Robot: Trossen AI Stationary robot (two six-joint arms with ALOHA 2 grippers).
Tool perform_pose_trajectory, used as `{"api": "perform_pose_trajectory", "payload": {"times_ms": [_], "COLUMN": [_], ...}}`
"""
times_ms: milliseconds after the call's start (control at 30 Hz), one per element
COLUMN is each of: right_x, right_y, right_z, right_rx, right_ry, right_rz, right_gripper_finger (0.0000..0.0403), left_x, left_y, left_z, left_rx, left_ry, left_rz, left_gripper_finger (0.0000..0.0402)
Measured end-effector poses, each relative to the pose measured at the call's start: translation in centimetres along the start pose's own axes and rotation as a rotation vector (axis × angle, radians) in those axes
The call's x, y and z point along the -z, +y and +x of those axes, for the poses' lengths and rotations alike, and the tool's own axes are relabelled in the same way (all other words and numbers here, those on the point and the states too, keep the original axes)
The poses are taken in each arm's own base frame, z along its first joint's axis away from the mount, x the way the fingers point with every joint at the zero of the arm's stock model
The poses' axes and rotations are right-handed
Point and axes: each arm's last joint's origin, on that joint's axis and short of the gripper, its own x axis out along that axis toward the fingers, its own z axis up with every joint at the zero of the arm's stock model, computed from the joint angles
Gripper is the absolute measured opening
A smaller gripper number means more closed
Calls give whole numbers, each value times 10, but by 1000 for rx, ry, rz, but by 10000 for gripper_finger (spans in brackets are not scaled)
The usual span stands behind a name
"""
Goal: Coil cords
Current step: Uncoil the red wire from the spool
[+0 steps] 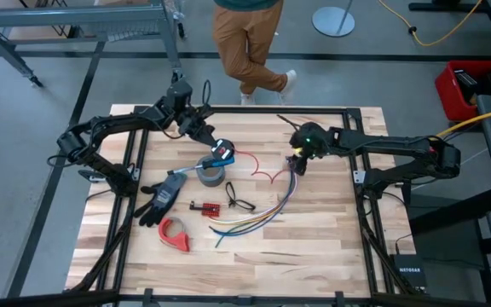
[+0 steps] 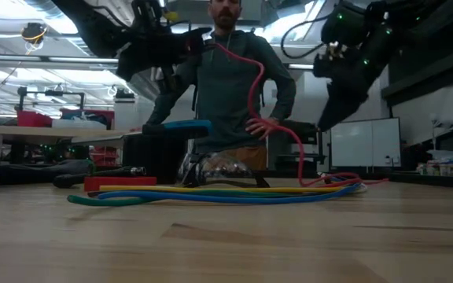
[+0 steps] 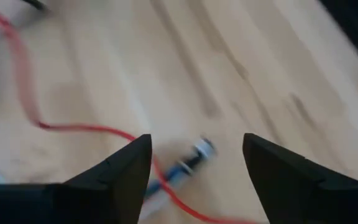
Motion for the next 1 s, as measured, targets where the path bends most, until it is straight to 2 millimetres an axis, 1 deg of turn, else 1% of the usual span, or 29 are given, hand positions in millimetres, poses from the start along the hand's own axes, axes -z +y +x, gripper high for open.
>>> {"api": "perform_pose_trajectory", "payload": {"times_ms": [100,167,300,467,633,700,800,1000], "right_x": [-9,-18,-41,-70,-86,-87,-86,-80], "right_y": [4,6,8,9,11,12,13,13], "right_z": [-1,-6,-21,-44,-58,-59,-54,-34], "right_rx": [-136,-190,-209,-203,-239,-266,-300,-314], "right_ry": [-82,-123,-211,-324,-391,-392,-368,-247], "right_rz": [-5,-12,-31,-110,-168,-176,-180,-162], "right_gripper_finger": [248,244,241,241,241,241,241,241], "left_x": [0,-1,-1,-1,0,0,0,-1], "left_y": [0,1,2,2,2,1,0,-6], "left_z": [2,2,4,11,21,27,35,47], "left_rx": [-23,-45,-85,-132,-194,-215,-254,-257], "left_ry": [-17,-34,-60,-77,-94,-103,-116,-141], "left_rz": [44,72,142,236,354,391,448,523], "left_gripper_finger": [0,0,0,0,0,0,0,0]}}
